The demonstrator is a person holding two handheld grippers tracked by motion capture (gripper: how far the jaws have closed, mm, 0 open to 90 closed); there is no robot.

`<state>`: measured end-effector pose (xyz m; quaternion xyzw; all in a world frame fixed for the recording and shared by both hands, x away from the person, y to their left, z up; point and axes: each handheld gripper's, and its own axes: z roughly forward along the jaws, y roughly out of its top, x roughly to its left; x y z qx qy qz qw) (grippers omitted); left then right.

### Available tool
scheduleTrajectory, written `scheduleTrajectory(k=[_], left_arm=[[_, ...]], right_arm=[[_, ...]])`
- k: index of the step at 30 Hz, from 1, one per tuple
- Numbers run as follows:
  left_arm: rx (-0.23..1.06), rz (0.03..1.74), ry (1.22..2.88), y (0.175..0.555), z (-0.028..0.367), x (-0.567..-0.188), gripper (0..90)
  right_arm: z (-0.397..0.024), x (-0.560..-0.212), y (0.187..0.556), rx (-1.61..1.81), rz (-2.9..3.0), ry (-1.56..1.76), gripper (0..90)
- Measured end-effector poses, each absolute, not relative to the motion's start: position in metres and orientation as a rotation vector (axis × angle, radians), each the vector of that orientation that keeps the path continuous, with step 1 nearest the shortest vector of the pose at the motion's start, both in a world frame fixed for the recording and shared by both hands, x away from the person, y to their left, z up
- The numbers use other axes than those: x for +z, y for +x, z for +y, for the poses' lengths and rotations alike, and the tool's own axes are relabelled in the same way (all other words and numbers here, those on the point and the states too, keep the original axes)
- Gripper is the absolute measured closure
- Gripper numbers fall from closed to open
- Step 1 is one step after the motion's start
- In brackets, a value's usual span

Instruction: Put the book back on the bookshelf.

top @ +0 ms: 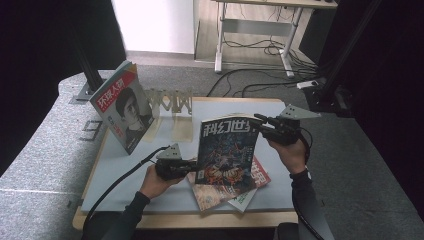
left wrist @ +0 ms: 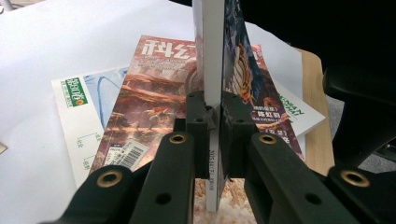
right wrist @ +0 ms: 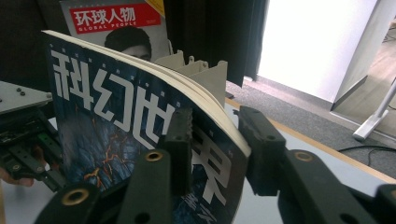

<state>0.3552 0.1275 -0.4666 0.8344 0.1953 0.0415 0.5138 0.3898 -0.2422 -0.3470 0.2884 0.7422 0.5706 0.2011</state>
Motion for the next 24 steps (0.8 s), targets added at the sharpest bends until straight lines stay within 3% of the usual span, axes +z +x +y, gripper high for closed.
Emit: scheduleTrajectory(k=[5,10,16,24], left_arm=[[0.098,0.459,1.992,0.354,0.130,-0.469,83.9],[0.090,0.468,1.984,0.354,0.136,-0.470,83.8],[0.092,0.479,1.971,0.354,0.137,-0.471,83.7],[0.166,0.460,1.937,0.353,0.132,-0.466,83.8]], right_arm=[[-0.239,-0.350,0.391,1.556,2.107,0.803,53.8],[-0.239,-0.366,0.395,1.563,2.153,0.834,51.8],[-0.246,-0.375,0.396,1.634,2.139,0.888,74.9],[-0.241,-0.359,0.388,1.642,2.080,0.819,79.7]])
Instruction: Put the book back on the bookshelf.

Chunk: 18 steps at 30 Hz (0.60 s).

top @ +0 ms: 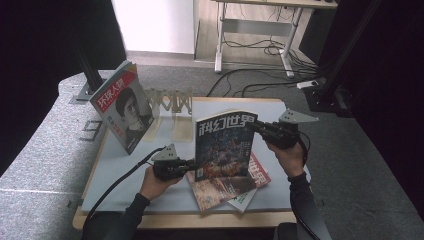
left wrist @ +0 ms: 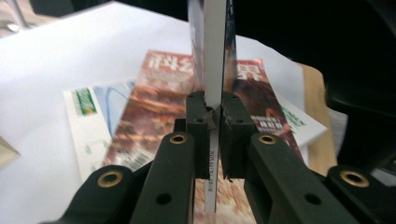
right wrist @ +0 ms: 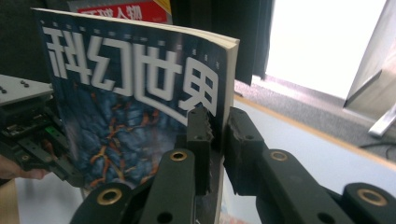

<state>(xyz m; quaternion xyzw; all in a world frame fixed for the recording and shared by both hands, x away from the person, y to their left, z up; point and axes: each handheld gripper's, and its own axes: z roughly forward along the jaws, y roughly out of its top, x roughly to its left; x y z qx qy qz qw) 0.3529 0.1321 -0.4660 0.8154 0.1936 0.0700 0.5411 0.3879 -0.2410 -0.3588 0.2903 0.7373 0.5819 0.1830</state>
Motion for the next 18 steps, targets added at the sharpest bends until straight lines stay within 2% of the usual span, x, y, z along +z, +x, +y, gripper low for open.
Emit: scheduleTrajectory(k=[7,18], left_arm=[[0.242,0.480,1.972,0.351,0.135,-0.469,83.1],[0.216,0.506,1.968,0.354,0.136,-0.458,77.6]], right_arm=[[-0.230,-0.354,0.381,1.616,2.085,0.737,79.3],[-0.235,-0.355,0.382,1.656,2.096,0.748,77.3]])
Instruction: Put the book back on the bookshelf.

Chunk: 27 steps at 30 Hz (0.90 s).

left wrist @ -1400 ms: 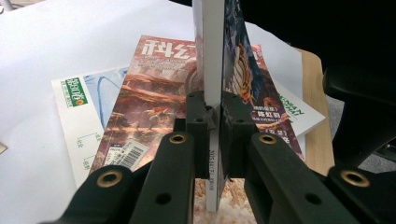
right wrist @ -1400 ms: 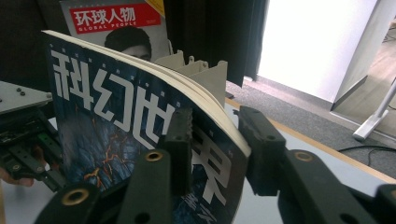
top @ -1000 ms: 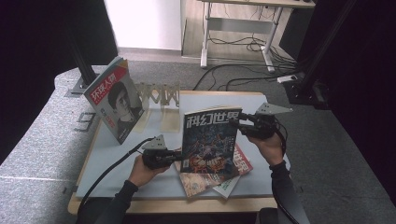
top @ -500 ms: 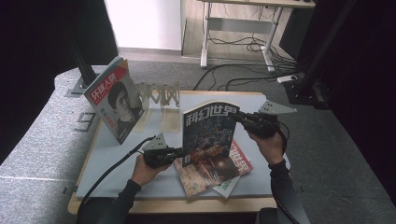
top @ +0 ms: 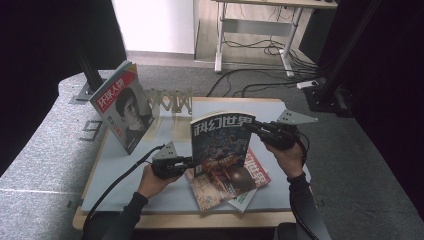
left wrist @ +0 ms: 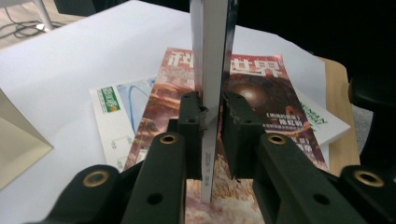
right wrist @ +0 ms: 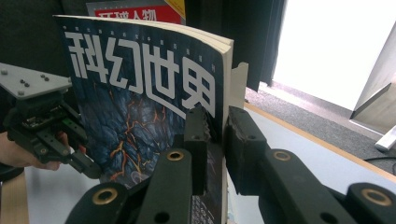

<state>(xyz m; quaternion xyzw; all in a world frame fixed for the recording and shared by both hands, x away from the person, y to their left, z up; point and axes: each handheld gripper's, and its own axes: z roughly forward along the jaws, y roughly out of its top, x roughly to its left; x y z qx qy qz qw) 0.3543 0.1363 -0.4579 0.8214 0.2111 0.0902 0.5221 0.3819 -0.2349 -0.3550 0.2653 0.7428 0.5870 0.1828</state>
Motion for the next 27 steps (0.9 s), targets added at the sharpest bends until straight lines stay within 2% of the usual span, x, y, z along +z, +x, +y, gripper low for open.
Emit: scheduleTrajectory(k=[12,27], left_arm=[[0.176,0.499,1.989,0.362,0.132,-0.438,68.1],[0.190,0.482,1.988,0.375,0.125,-0.393,64.2]], right_arm=[[-0.235,-0.355,0.381,1.662,2.099,0.747,77.3],[-0.235,-0.356,0.381,1.665,2.101,0.743,76.3]])
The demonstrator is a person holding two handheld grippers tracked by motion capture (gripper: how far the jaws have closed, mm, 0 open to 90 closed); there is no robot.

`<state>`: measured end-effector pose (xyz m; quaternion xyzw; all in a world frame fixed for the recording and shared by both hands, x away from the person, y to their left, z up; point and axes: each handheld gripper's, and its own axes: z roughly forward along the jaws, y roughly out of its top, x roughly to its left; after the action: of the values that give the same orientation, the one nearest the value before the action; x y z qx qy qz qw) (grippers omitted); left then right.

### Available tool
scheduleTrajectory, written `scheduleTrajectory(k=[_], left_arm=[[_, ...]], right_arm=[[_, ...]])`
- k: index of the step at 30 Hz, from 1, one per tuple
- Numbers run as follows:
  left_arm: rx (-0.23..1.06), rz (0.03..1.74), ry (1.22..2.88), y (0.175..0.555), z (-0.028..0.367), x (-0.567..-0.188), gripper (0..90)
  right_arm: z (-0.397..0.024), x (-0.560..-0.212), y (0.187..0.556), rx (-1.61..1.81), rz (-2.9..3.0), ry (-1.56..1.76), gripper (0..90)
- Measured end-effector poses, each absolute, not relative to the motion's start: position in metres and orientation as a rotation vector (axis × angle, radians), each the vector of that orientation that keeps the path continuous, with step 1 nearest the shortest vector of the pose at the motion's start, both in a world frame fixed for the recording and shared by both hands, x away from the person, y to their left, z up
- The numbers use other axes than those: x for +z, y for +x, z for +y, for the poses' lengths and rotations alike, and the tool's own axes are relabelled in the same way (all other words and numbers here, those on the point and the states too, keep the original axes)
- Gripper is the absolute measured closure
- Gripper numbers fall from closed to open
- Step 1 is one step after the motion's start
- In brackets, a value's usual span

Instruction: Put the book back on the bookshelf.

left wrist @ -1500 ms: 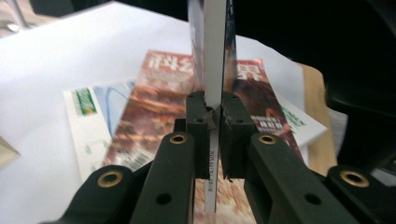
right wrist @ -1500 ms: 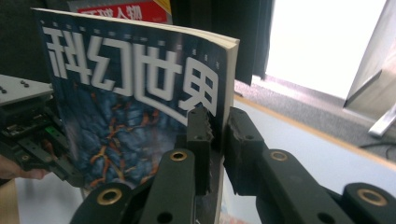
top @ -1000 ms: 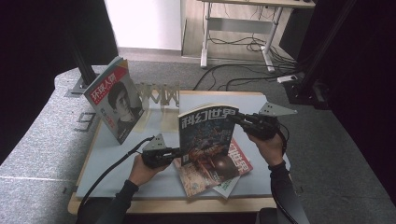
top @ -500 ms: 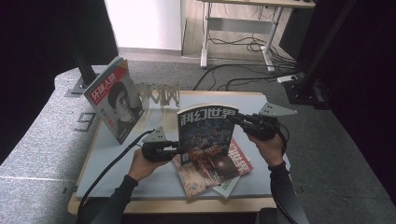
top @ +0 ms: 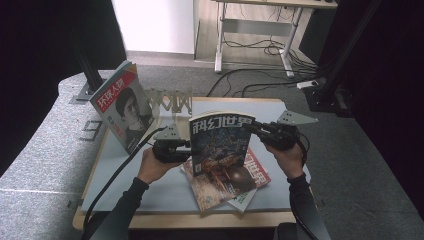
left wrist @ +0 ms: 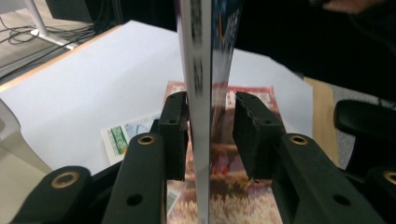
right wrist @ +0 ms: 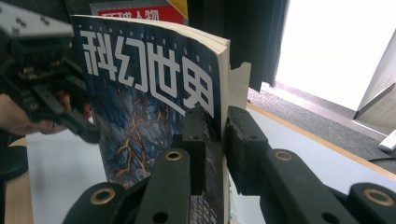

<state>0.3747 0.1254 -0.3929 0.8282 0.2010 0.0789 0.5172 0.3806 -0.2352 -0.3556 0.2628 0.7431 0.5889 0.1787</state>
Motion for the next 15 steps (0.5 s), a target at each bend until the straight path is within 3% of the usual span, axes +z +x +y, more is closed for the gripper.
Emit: scheduleTrajectory(k=[8,15], left_arm=[[0.156,0.469,1.997,0.383,0.120,-0.375,58.5],[0.225,0.462,2.016,0.386,0.113,-0.362,61.8]], right_arm=[[-0.235,-0.356,0.381,1.661,2.101,0.745,76.1],[-0.235,-0.356,0.380,1.659,2.102,0.742,75.8]])
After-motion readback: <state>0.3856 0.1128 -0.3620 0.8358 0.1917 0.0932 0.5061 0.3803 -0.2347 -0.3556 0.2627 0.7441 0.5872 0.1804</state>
